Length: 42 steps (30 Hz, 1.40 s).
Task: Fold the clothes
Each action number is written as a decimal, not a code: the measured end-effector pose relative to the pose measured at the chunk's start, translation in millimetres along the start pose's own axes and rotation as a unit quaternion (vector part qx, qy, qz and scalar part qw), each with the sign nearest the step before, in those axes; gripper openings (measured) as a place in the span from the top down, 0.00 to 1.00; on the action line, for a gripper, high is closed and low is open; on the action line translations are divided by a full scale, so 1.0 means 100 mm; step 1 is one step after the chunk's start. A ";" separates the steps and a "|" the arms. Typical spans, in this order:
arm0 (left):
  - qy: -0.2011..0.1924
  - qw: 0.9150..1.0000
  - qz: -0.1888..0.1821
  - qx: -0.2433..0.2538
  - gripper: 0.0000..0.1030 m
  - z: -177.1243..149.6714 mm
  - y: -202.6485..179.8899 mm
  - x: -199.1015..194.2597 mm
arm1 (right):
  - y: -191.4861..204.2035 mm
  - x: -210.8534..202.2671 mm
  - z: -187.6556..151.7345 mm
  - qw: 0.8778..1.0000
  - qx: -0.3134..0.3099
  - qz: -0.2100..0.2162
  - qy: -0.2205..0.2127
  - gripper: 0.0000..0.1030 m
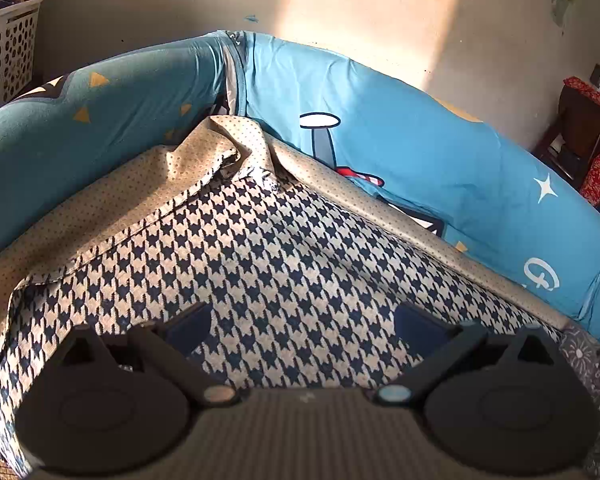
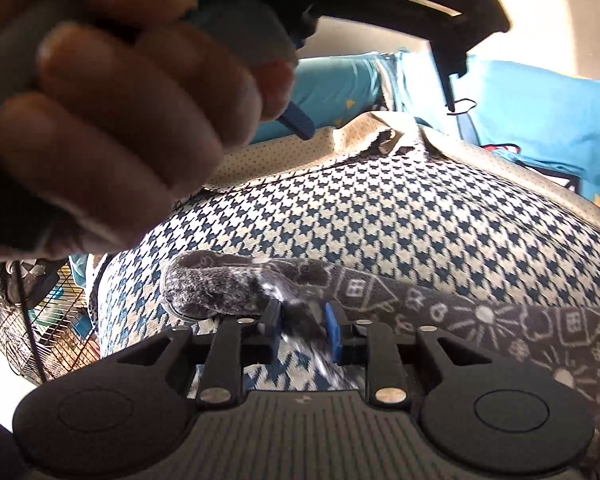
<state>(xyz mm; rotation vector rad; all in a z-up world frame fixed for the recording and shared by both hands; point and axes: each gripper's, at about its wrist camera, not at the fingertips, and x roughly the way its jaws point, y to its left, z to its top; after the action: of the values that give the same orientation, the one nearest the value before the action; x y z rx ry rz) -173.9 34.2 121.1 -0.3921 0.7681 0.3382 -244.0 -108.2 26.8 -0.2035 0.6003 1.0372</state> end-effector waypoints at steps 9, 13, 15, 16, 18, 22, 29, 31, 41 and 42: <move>0.014 0.999 -0.013 0.050 0.01 -0.13 -0.46 0.05 | -0.21 -0.57 -0.20 0.998 0.023 -0.051 0.008 0.68; 0.024 0.997 -0.022 0.071 0.01 -0.25 -0.70 0.11 | -0.31 -0.85 -0.26 0.996 0.027 -0.079 0.007 0.62; 0.029 0.996 -0.027 0.081 0.01 -0.31 -0.84 0.13 | -0.39 -1.00 -0.29 0.995 0.032 -0.091 0.005 0.61; 0.032 0.995 -0.030 0.087 0.01 -0.34 -0.91 0.15 | -0.44 -1.08 -0.31 0.995 0.036 -0.097 0.005 0.61; 0.038 0.994 -0.035 0.095 0.01 -0.41 -1.03 0.18 | -0.55 -1.24 -0.35 0.993 0.044 -0.108 0.004 0.60; 0.050 0.992 -0.043 0.110 0.01 -0.53 -1.30 0.25 | -0.77 -1.52 -0.43 0.990 0.058 -0.131 0.005 0.60; 0.063 0.986 -0.047 0.148 0.01 -0.75 -1.74 0.34 | -1.12 -1.86 -0.56 0.982 0.089 -0.164 -0.004 0.59; 0.064 0.984 -0.049 0.159 0.01 -0.82 -1.85 0.35 | -1.19 -1.95 -0.59 0.981 0.094 -0.170 -0.009 0.59; 0.084 0.974 -0.052 0.205 0.01 -1.12 -2.22 0.46 | -1.71 -2.32 -0.73 0.965 0.136 -0.222 -0.025 0.58; 0.087 0.973 -0.052 0.209 0.01 -1.16 -2.25 0.47 | -1.78 -2.37 -0.74 0.962 0.141 -0.232 -0.027 0.58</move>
<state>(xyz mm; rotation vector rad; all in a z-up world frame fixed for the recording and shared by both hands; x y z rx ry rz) -114.8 -208.6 60.3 -0.0623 0.9620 0.0377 -205.7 -407.1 76.2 -0.0575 0.6064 0.4937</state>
